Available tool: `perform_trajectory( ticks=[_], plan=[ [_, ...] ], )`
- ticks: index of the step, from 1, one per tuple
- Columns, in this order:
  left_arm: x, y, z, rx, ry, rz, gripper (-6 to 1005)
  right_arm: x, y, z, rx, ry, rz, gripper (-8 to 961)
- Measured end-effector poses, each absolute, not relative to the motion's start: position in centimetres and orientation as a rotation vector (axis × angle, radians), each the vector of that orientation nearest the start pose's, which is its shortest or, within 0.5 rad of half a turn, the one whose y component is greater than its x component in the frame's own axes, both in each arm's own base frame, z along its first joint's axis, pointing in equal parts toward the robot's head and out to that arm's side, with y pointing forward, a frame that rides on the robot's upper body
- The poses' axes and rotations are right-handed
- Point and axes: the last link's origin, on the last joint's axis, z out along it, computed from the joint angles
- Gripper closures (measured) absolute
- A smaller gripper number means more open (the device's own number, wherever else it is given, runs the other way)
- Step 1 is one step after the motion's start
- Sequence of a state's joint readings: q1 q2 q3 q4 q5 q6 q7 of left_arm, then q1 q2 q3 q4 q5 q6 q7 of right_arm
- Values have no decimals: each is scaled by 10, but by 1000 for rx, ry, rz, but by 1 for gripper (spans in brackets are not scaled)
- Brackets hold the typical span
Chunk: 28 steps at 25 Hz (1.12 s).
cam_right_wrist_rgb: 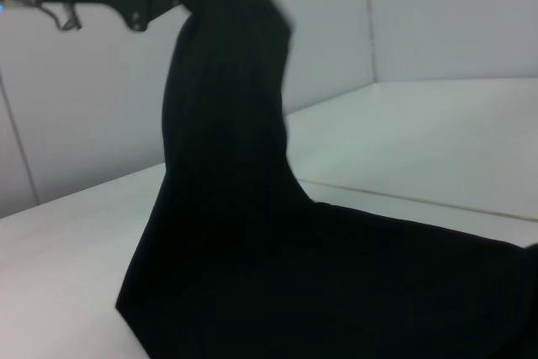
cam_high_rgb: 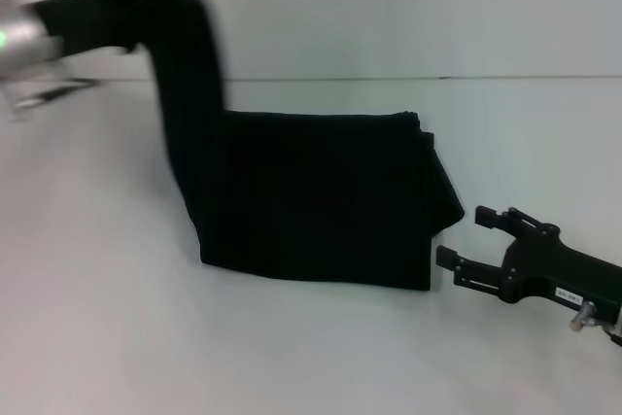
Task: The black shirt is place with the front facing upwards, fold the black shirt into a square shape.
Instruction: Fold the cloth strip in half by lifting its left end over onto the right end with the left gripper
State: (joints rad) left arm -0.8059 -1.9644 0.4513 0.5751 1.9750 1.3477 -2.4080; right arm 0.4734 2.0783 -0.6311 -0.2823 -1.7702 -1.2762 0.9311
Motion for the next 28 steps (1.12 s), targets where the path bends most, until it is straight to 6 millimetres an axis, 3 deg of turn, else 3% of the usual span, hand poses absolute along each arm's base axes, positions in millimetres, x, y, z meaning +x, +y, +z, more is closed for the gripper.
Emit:
perform_trajectory(
  ticks=[4, 6, 8, 13, 19, 28],
  plan=[
    [-162, 434, 19, -2277, -1730, -1046, 973, 319, 307, -42, -2390, 669, 695, 7],
    [-153, 426, -3, -2329, -1743, -1017, 973, 320, 306, -42, -2387, 674, 693, 7],
    [-153, 411, -32, -2359, -1796, -985, 973, 321, 305, -42, -2385, 679, 691, 7],
    [-173, 384, -76, -2318, -1950, -959, 973, 322, 308, -45, -2380, 700, 663, 6],
    [-183, 377, -80, -2293, -1979, -970, 973, 313, 328, -50, -2348, 701, 635, 6],
    [-175, 379, -83, -2346, -1912, -964, 965, 282, 386, -53, -2276, 666, 535, 6]
  ],
)
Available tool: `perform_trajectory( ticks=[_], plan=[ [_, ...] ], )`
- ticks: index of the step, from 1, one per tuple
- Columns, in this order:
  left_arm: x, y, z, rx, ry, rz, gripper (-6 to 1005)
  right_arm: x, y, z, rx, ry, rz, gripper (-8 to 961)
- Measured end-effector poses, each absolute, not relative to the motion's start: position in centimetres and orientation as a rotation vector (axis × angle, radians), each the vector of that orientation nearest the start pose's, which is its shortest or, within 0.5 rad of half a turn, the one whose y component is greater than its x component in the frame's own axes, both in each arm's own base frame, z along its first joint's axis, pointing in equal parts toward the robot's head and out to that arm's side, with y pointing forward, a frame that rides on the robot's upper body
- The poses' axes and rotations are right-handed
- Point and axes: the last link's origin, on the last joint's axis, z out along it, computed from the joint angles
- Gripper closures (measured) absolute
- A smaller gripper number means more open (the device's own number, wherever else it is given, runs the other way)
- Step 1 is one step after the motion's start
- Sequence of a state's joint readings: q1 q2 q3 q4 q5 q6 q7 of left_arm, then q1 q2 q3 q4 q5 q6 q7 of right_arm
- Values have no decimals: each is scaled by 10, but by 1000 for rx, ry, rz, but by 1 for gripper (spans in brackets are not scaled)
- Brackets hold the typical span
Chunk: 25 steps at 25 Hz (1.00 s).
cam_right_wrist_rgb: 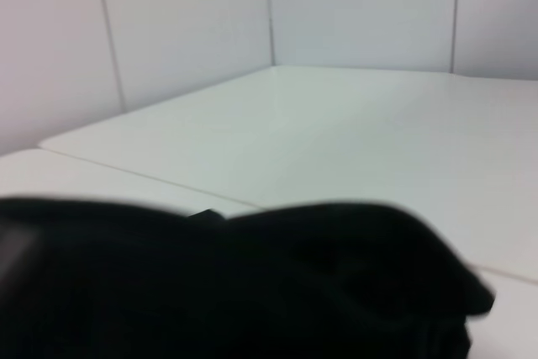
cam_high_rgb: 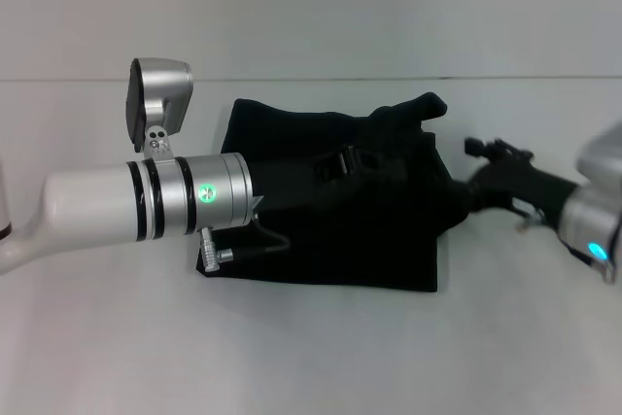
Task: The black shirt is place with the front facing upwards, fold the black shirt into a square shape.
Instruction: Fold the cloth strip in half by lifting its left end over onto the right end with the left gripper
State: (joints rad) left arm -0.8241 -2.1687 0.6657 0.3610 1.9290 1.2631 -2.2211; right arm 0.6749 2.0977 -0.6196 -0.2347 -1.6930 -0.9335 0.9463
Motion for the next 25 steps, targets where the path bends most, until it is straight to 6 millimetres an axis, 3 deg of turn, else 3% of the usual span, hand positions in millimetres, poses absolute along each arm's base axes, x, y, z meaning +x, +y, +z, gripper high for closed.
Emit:
perform_trajectory(
  ticks=[6, 13, 19, 25],
  plan=[
    [-175, 378, -85, -2363, -1888, -961, 943, 257, 421, -59, -2229, 664, 463, 7],
    [-176, 374, -88, -2391, -1862, -954, 917, 245, 438, -47, -2125, 705, 535, 7],
    [-176, 370, -99, -2426, -1819, -918, 895, 250, 441, -41, -2093, 717, 529, 7],
    [-168, 361, -116, -2549, -1742, -828, 873, 271, 437, -30, -1997, 790, 519, 6]
  ],
)
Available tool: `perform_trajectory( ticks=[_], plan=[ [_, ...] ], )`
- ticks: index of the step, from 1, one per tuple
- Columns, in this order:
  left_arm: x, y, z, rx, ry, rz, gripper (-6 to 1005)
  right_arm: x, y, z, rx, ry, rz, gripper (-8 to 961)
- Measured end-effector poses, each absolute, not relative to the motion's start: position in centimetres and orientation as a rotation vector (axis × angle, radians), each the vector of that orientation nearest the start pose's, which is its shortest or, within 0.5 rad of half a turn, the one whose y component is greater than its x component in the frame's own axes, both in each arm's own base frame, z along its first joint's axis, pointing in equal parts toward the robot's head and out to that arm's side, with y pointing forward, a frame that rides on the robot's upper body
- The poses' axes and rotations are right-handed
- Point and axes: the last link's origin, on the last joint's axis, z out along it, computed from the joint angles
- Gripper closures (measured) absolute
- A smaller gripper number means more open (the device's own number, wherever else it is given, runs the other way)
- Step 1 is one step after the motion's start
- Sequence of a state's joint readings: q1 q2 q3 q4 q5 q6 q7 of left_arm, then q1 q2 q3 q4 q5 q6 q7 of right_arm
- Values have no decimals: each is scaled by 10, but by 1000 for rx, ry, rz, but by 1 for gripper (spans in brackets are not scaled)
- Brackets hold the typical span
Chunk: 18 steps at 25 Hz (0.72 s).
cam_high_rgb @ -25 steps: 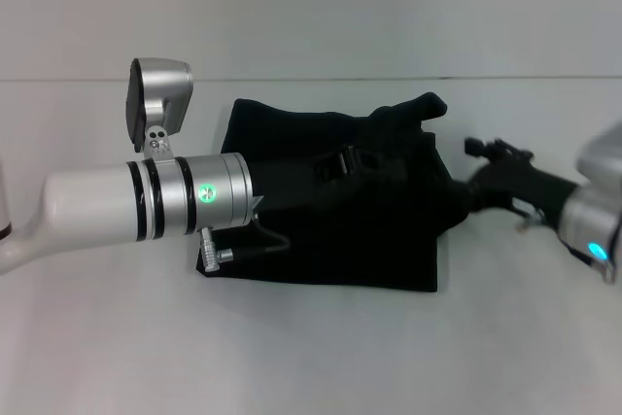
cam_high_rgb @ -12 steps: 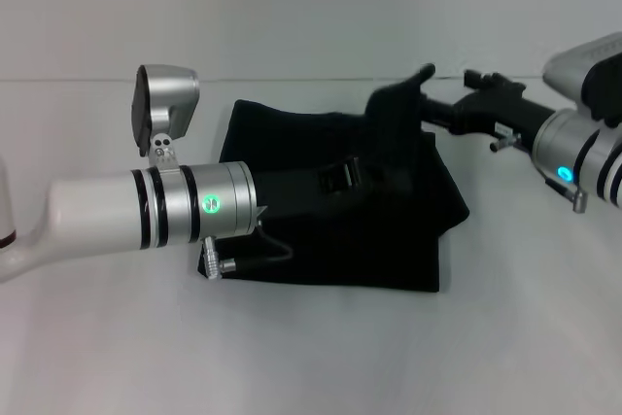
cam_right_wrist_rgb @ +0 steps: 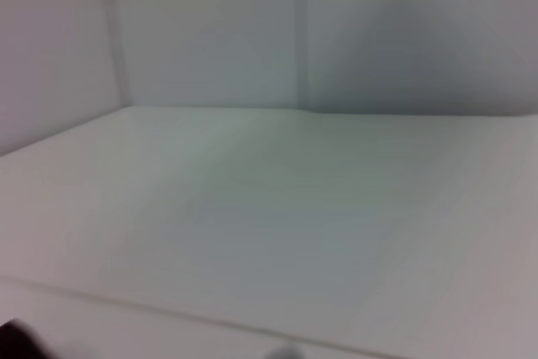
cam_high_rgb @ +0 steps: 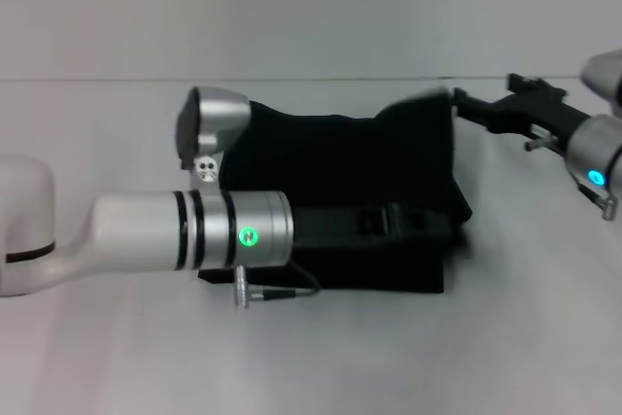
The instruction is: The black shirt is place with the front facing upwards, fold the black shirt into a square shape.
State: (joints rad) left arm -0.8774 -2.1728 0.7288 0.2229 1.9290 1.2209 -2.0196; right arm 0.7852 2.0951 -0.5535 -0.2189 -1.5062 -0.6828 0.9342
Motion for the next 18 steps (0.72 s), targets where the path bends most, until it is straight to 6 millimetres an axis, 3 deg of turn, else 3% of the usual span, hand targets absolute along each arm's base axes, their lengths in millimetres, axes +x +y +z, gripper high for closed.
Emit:
perform_trajectory(
  ticks=[3, 10, 14, 18],
  plan=[
    [-161, 354, -120, -2629, -1712, -825, 862, 289, 429, -18, -1901, 862, 577, 6],
    [-147, 346, -98, -2779, -1522, -1046, 605, 314, 404, -4, -1769, 1013, 770, 7],
    [-161, 352, -69, -2713, -1408, -1143, 511, 305, 390, -10, -1898, 1095, 877, 7],
    [-195, 364, -41, -2492, -1415, -1184, 417, 282, 377, -23, -2137, 1044, 922, 6]
  ],
)
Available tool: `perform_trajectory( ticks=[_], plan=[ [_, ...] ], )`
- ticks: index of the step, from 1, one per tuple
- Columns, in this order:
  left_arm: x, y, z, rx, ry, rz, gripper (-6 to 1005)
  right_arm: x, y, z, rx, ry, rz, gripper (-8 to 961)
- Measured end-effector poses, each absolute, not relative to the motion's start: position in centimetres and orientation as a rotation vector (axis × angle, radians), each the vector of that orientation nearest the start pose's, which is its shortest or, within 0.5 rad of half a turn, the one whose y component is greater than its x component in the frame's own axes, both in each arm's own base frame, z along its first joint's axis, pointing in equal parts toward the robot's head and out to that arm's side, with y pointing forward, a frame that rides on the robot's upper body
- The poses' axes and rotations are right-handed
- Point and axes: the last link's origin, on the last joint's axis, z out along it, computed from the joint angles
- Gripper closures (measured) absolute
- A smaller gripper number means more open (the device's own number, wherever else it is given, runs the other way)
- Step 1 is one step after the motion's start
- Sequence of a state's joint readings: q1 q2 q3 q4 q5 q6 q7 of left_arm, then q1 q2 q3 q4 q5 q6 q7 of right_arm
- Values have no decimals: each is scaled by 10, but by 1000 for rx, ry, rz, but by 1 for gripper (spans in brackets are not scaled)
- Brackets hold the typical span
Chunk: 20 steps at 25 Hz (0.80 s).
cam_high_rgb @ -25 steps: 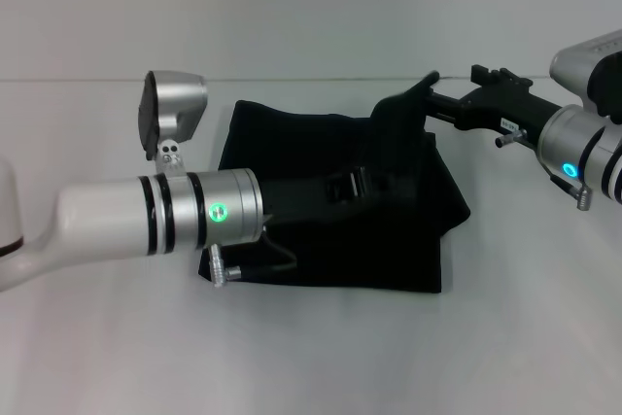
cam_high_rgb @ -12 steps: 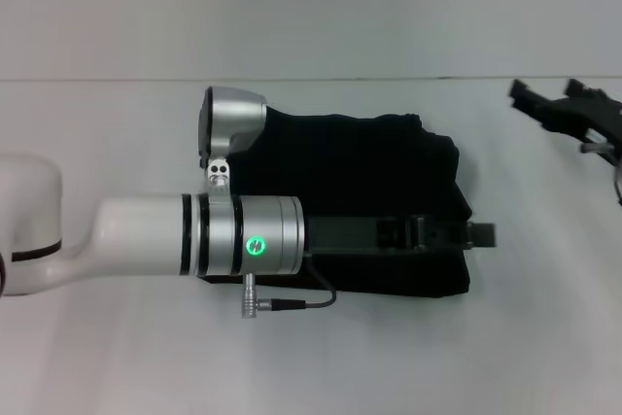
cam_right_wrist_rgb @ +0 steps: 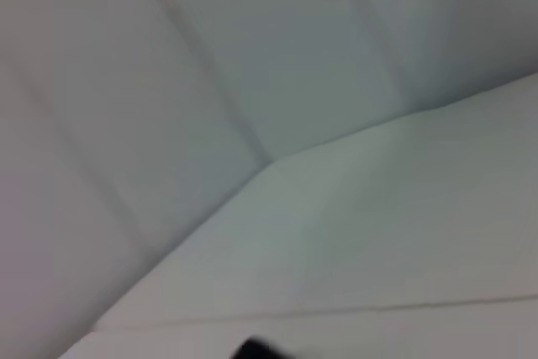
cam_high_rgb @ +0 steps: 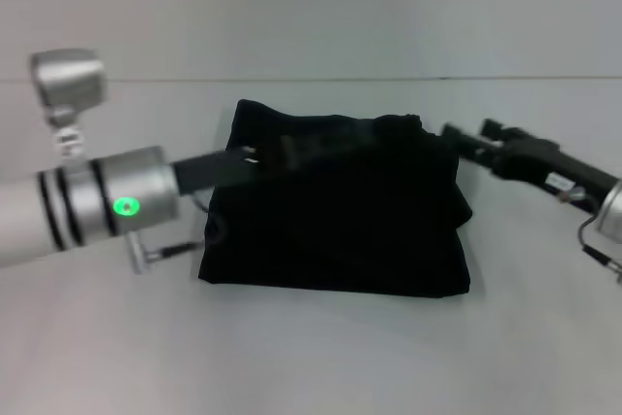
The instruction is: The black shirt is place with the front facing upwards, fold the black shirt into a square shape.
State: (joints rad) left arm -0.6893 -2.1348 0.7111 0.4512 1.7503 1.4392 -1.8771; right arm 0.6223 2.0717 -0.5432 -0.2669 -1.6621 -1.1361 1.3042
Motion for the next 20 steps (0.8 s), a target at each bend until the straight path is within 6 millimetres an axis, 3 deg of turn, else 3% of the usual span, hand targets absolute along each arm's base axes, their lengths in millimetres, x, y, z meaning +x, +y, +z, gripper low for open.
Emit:
perform_trajectory(
  ticks=[1, 4, 10, 20],
  plan=[
    [-204, 366, -35, -2436, -1429, -1182, 394, 277, 375, -27, -2183, 1023, 916, 6],
    [-231, 373, -23, -2263, -1485, -1172, 185, 269, 376, -40, -2265, 991, 850, 6],
    [-255, 379, -16, -2106, -1548, -1114, 38, 280, 386, -53, -2236, 1037, 650, 7],
    [-279, 395, -11, -1947, -1645, -972, 39, 292, 392, -40, -2161, 1040, 615, 9]
  ],
)
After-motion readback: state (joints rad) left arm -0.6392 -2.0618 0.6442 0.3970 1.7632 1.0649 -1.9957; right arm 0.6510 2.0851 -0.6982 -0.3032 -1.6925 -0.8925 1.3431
